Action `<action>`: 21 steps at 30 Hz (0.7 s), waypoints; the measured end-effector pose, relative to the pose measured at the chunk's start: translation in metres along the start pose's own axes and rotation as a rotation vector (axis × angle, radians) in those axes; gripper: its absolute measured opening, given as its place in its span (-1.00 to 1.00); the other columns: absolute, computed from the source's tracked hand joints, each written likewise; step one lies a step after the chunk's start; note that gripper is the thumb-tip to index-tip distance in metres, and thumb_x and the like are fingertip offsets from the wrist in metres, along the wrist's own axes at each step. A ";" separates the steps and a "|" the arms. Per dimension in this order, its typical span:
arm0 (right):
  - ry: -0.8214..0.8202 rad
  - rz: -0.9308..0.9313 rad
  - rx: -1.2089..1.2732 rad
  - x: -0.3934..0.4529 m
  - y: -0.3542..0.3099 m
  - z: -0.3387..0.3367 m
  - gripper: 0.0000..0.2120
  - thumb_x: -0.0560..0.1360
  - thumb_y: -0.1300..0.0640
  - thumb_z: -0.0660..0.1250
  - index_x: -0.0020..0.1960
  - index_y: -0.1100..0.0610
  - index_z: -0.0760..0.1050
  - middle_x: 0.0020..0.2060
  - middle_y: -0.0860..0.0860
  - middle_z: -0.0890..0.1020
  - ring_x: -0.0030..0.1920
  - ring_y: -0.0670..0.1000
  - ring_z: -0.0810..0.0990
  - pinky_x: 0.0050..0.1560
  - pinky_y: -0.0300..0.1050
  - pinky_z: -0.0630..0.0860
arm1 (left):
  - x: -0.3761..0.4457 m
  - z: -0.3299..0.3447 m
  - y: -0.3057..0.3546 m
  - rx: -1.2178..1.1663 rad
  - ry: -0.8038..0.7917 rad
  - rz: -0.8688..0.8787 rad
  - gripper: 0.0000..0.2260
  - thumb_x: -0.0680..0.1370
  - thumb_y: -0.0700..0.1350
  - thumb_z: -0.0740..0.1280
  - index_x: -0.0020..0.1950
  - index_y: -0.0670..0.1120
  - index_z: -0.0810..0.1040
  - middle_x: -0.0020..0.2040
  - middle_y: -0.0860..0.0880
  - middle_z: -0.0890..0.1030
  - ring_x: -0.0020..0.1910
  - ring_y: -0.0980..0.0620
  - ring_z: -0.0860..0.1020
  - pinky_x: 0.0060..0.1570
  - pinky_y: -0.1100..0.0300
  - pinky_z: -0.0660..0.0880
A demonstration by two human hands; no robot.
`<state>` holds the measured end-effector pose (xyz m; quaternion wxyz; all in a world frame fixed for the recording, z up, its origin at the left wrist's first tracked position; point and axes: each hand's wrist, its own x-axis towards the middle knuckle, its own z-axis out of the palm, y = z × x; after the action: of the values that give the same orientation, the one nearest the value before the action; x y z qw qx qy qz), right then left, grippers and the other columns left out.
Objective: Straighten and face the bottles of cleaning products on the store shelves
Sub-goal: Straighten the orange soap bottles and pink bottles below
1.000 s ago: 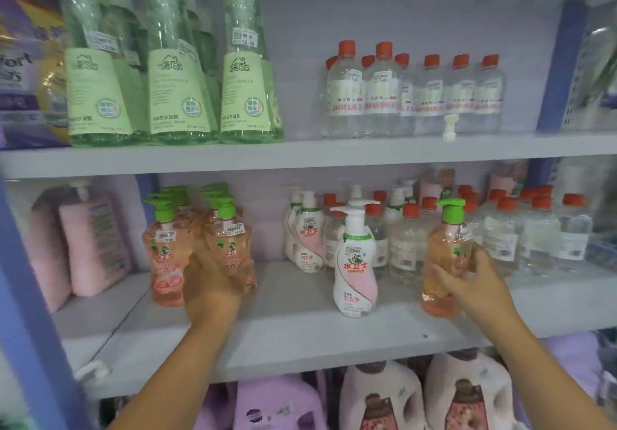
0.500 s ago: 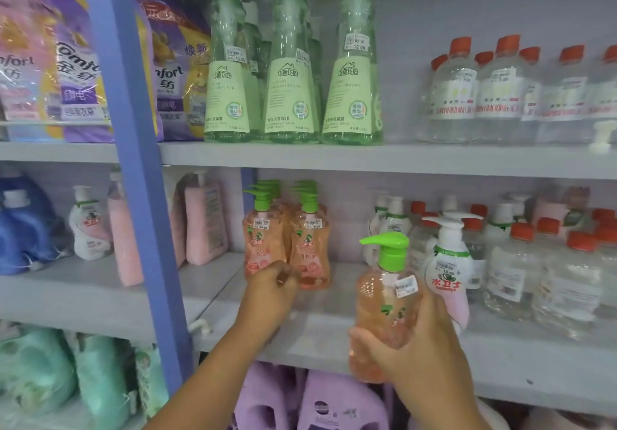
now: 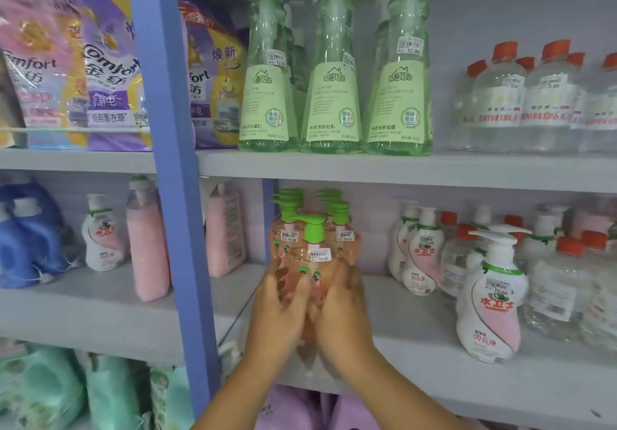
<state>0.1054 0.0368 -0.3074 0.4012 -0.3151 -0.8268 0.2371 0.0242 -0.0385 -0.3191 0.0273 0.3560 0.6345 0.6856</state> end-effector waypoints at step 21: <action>-0.080 0.129 0.254 0.052 0.040 0.011 -0.50 0.57 -0.07 0.38 0.44 0.07 0.36 0.28 0.05 0.59 0.26 0.07 0.61 0.25 0.06 0.55 | 0.028 0.014 -0.030 0.041 0.090 -0.076 -0.23 0.38 -0.12 0.64 0.42 0.17 0.26 0.18 0.10 0.61 -0.12 0.42 0.60 -0.18 0.41 0.48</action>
<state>0.0847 0.0998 -0.3126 0.3885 -0.3046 -0.7833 0.3776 -0.0016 -0.0070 -0.3340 0.0174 0.3010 0.6620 0.6862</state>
